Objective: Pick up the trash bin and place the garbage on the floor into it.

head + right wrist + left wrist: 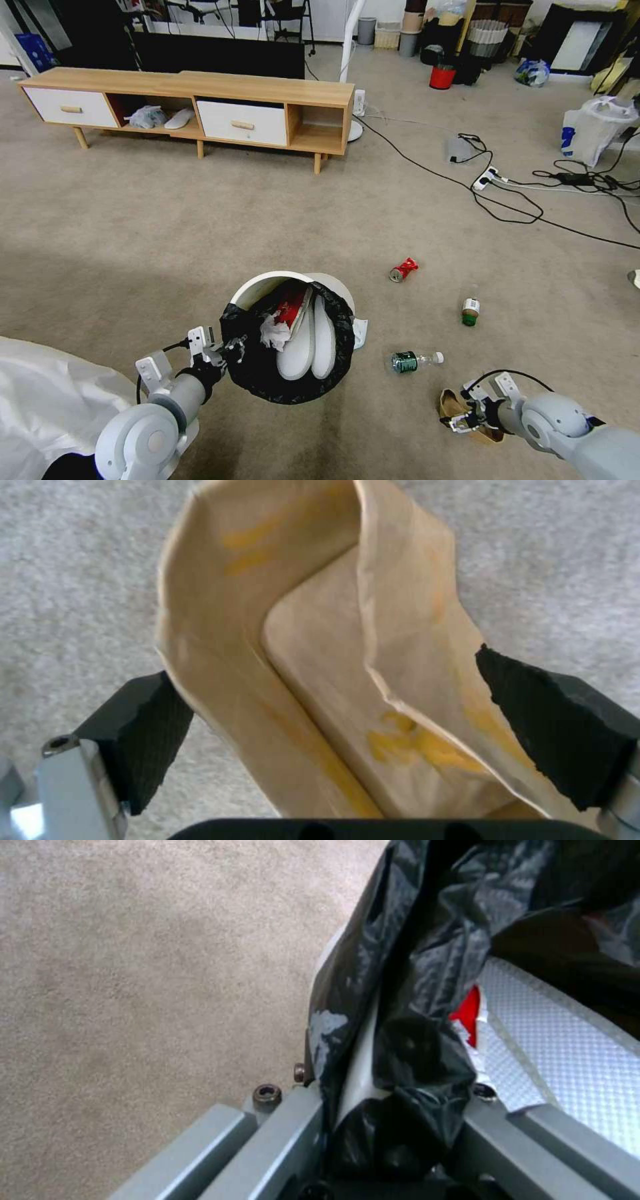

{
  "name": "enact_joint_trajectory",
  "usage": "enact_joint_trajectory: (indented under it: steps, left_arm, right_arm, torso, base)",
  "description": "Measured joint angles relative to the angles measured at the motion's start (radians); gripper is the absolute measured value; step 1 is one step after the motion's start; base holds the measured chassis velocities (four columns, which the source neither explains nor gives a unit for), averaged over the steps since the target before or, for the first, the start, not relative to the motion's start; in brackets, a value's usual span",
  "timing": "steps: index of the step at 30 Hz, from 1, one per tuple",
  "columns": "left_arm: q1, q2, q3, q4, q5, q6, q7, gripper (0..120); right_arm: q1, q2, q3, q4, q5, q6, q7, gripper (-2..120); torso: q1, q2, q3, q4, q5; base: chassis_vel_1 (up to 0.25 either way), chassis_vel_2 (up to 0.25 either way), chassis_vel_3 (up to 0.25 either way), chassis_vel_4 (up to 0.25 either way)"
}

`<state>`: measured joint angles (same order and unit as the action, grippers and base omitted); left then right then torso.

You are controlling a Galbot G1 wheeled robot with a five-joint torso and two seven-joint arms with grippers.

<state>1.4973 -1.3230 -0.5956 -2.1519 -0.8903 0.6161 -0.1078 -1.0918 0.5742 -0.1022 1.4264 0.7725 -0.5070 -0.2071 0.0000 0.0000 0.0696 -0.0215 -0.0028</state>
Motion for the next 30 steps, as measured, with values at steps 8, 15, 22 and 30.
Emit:
enact_joint_trajectory:
  steps: [8, 15, 22, 30]
  left_arm:
    - [0.006, -0.007, 0.003, -0.007, 0.008, 0.0, 0.0, 0]
    - [0.009, -0.013, 0.006, -0.011, 0.015, -0.001, 0.0, 0]
    - [0.015, -0.019, 0.007, -0.017, 0.022, -0.002, 0.0, 0]
    - [0.018, -0.027, 0.008, -0.021, 0.029, -0.002, 0.002, 0]
  right_arm:
    - [-0.014, -0.005, 0.024, -0.008, -0.025, 0.003, 0.003, 100]
    - [-0.02, -0.002, 0.03, -0.014, -0.048, 0.01, 0.021, 98]
    - [-0.013, 0.003, 0.026, -0.015, -0.06, 0.023, 0.033, 75]
    - [-0.01, 0.004, 0.023, -0.011, -0.053, 0.028, 0.042, 51]
  torso:
    - [0.0, 0.0, 0.0, 0.0, 0.0]
    - [0.0, 0.0, 0.0, 0.0, 0.0001]
    - [0.0, 0.0, 0.0, 0.0, 0.0001]
    - [0.0, 0.0, 0.0, 0.0001, 0.0]
  base:
    - [0.0, 0.0, 0.0, 0.0]
    - [0.0, 0.0, 0.0, 0.0]
    - [0.0, 0.0, 0.0, 0.0]
    - [0.0, 0.0, 0.0, 0.0]
